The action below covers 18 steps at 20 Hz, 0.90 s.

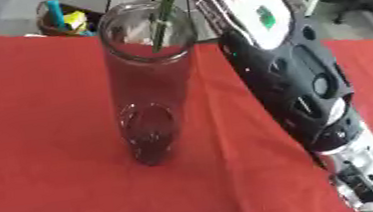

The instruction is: Arrange flowers into the vase.

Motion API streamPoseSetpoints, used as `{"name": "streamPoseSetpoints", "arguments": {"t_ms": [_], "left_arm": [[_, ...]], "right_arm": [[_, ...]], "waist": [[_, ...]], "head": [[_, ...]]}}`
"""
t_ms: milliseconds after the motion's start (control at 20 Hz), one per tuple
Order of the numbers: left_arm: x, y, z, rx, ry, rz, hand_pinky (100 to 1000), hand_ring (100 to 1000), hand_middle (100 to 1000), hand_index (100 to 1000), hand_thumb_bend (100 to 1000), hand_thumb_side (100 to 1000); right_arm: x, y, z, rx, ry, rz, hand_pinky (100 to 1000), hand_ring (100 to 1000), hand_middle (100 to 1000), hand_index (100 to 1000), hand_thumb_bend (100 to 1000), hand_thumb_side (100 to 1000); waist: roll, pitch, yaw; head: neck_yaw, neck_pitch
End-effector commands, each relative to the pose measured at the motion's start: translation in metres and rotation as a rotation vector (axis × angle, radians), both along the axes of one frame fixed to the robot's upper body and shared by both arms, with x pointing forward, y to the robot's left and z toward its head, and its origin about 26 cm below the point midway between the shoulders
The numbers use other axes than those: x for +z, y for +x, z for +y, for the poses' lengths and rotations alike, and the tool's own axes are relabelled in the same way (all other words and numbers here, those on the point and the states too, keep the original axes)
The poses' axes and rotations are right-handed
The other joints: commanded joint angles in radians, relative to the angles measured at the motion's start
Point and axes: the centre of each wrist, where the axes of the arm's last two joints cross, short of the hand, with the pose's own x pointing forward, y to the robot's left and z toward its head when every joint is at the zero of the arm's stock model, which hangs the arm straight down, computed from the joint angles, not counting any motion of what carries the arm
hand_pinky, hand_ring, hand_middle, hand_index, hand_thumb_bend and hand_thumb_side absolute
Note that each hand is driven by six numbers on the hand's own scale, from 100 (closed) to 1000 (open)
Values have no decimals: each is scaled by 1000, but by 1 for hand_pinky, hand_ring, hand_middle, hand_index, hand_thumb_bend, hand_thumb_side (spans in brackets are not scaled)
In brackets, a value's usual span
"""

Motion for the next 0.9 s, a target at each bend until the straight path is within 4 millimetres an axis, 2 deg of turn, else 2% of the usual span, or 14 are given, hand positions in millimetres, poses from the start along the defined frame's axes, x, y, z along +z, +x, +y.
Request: {"name": "streamPoseSetpoints", "arguments": {"t_ms": [50,700,900], "left_arm": [[7,-3,-2,-9,1,-32,521,593,810,796,100,976],[8,-3,-3,-11,2,-34,523,593,812,796,100,978],[8,-3,-3,-15,5,-36,523,593,813,796,100,979]], "right_arm": [[7,-8,-1,11,-10,-44,100,100,100,100,100,593],[-2,-5,-2,32,-27,-89,100,104,100,100,100,629],[-1,-5,-3,41,-35,-125,100,113,100,100,100,616]], "waist": [[6,-20,0],[4,-8,3],[3,-4,4]], "head": [[4,-12],[8,-18],[9,-23]]}}
